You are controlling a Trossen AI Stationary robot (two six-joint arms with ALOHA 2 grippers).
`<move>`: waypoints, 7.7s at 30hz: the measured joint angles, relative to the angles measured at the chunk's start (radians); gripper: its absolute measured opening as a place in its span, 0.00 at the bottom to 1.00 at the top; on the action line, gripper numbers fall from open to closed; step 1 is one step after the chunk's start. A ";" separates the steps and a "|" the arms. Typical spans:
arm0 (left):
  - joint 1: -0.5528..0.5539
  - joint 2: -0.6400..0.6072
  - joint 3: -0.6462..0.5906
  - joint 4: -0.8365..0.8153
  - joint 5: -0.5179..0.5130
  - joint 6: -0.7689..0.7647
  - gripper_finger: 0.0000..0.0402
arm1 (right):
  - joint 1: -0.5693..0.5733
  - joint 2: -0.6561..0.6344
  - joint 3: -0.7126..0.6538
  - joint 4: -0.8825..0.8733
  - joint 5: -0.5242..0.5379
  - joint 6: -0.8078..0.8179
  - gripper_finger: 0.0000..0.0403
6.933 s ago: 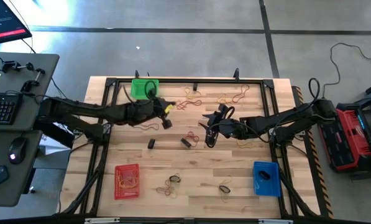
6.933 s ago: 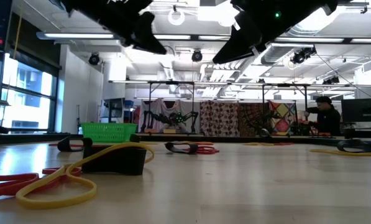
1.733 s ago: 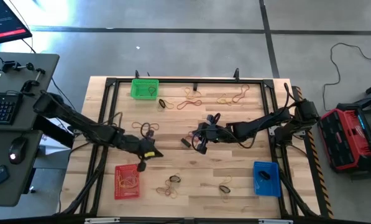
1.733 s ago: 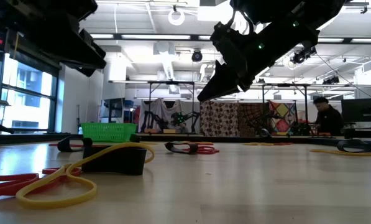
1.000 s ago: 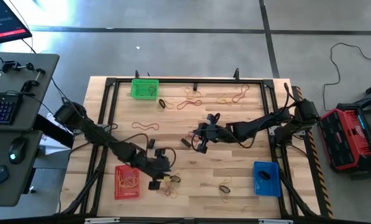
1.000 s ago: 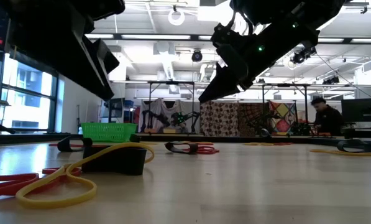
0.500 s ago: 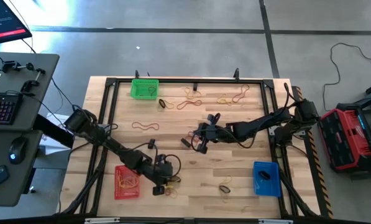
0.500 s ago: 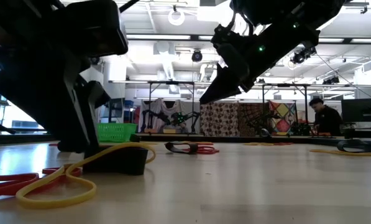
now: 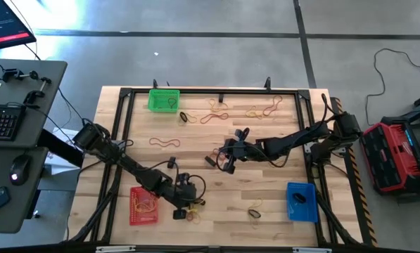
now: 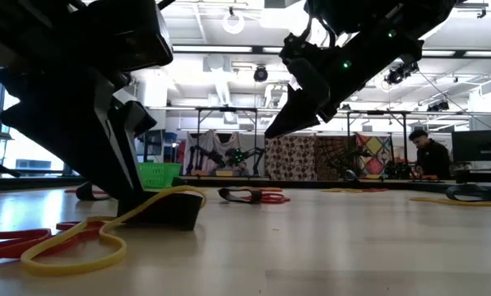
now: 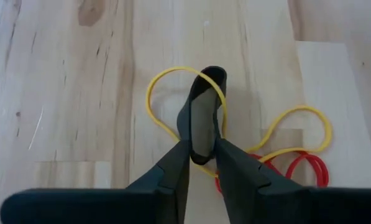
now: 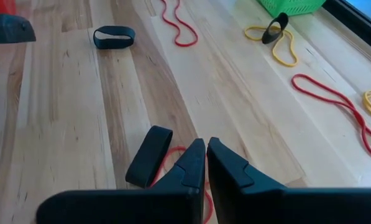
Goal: Sort rubber bands into baskets
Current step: Put the black rubber band into the blue bin, then put the red rubber band into the green bin
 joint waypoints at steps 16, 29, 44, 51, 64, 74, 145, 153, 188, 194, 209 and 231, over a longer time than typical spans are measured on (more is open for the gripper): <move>0.013 -0.018 0.000 -0.049 0.019 0.032 0.01 | 0.001 0.000 0.000 0.000 -0.002 0.003 0.02; 0.013 -0.204 -0.001 -0.220 0.008 0.012 0.00 | 0.006 0.000 0.000 -0.014 -0.002 0.013 0.02; 0.059 -0.256 -0.001 -0.538 0.189 -0.036 0.00 | 0.047 0.000 0.000 -0.004 -0.006 -0.029 0.02; 0.056 -0.256 -0.001 -0.530 0.373 0.085 0.00 | 0.047 0.000 0.000 -0.003 -0.060 0.012 0.02; 0.140 -0.257 -0.205 0.179 0.276 0.082 0.00 | 0.121 0.000 0.000 0.038 -0.090 0.039 0.02; 0.222 -0.257 -0.214 0.394 -0.018 0.077 0.00 | 0.295 0.000 0.000 0.181 0.126 -0.043 0.32; 0.294 -0.257 -0.214 0.470 -0.021 0.386 0.22 | 0.535 -0.289 0.002 -0.519 0.086 0.561 0.01; 0.295 -0.257 -0.215 0.462 -0.046 0.393 0.22 | 0.565 -0.340 0.002 -0.708 -0.196 0.884 0.01; 0.294 -0.257 -0.214 0.463 -0.044 0.365 0.22 | 0.629 -0.370 0.001 -1.238 -0.700 1.420 0.01; 0.294 -0.257 -0.215 0.462 -0.044 0.366 0.22 | 0.629 -0.369 0.001 -1.217 -0.620 1.369 0.02; 0.294 -0.257 -0.214 0.462 -0.044 0.367 0.22 | 0.629 -0.368 0.000 -1.237 -0.586 1.366 0.29; 0.294 -0.257 -0.214 0.458 -0.044 0.383 0.21 | 0.629 -0.367 0.152 -1.366 -0.473 1.292 0.05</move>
